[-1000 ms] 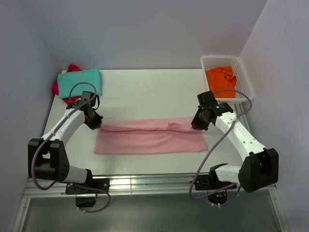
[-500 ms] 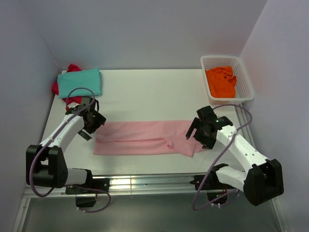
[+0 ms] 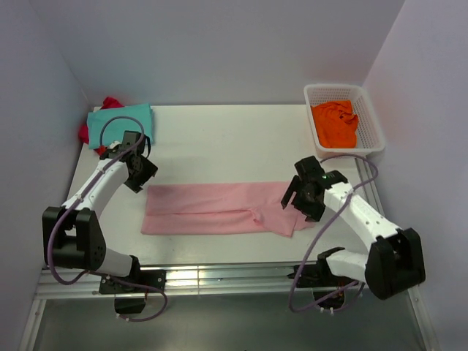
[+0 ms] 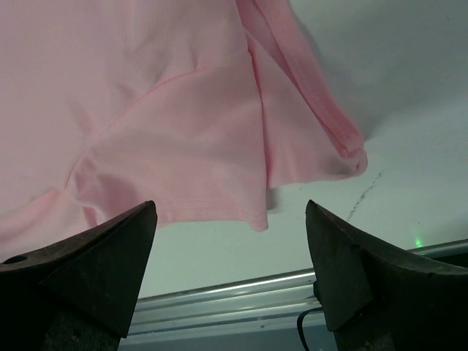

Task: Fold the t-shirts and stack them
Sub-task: Fold the tshirt

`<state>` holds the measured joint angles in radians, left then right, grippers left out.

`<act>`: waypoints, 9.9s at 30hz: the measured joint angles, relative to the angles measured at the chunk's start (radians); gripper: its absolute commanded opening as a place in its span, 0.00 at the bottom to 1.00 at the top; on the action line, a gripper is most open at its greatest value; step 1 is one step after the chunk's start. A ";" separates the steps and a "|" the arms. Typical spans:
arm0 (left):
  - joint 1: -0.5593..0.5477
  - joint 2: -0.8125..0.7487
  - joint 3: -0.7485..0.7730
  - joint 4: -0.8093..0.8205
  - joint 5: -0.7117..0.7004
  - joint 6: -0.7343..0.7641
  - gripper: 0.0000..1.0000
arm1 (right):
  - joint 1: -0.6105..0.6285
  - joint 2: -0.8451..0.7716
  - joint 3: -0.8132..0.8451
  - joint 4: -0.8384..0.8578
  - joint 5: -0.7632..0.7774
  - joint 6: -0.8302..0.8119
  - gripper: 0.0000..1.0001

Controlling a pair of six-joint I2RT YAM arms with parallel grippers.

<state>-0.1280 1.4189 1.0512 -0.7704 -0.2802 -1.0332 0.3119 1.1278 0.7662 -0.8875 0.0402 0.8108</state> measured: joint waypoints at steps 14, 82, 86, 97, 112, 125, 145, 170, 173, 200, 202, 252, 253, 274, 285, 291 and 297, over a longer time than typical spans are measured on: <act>-0.003 0.067 0.056 0.000 0.029 0.049 0.58 | 0.000 0.475 0.227 0.077 0.069 -0.043 0.59; 0.148 0.077 0.211 -0.049 0.171 0.152 0.57 | 0.502 0.735 0.515 0.369 -0.286 0.048 1.00; 0.147 0.021 0.183 -0.066 0.169 0.152 0.57 | 0.526 0.828 0.560 0.365 -0.291 0.056 1.00; 0.146 -0.055 0.151 -0.096 0.150 0.157 0.57 | 0.548 0.958 0.750 0.374 -0.268 0.056 0.95; 0.146 -0.057 0.140 -0.111 0.145 0.175 0.58 | 0.544 1.018 0.792 0.360 -0.222 0.055 0.15; 0.146 -0.057 0.127 -0.105 0.145 0.184 0.58 | 0.481 0.933 0.651 0.396 -0.206 0.061 0.00; 0.005 -0.067 -0.017 0.034 0.273 0.222 0.60 | 0.393 0.734 0.446 0.318 -0.072 0.044 0.72; -0.475 -0.219 -0.393 0.135 0.185 -0.014 0.56 | 0.396 0.365 0.090 0.280 -0.134 0.051 0.59; -0.487 -0.204 -0.393 0.146 0.174 -0.030 0.56 | 0.397 0.383 0.090 0.309 -0.142 0.051 0.59; -0.531 -0.154 -0.447 0.221 0.150 -0.062 0.50 | 0.537 0.579 0.218 0.357 -0.180 0.064 0.49; -0.531 -0.154 -0.448 0.228 0.151 -0.062 0.46 | 0.542 0.594 0.231 0.362 -0.185 0.063 0.42; -0.380 0.179 0.359 -0.109 0.171 0.087 0.00 | 0.282 0.764 1.015 -0.188 -0.060 -0.245 0.00; -0.369 0.199 0.377 -0.112 0.177 0.097 0.00 | 0.274 0.786 1.046 -0.199 -0.062 -0.253 0.00; -0.140 0.777 0.823 -0.015 0.290 0.269 0.99 | 0.103 1.324 1.598 -0.266 -0.158 -0.304 1.00; -0.093 0.708 0.748 0.041 0.256 0.261 1.00 | -0.010 1.130 1.205 -0.094 -0.163 -0.303 1.00; -0.108 0.452 0.455 0.103 0.238 0.234 0.98 | 0.006 0.853 0.882 0.040 -0.217 -0.260 1.00; -0.166 0.332 0.143 0.166 0.247 0.156 0.93 | 0.088 0.787 0.738 0.168 -0.265 -0.213 0.98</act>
<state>-0.2939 1.7504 1.1946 -0.6044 -0.0330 -0.8768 0.4000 1.9148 1.5043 -0.7193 -0.2245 0.5976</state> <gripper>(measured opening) 0.940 0.983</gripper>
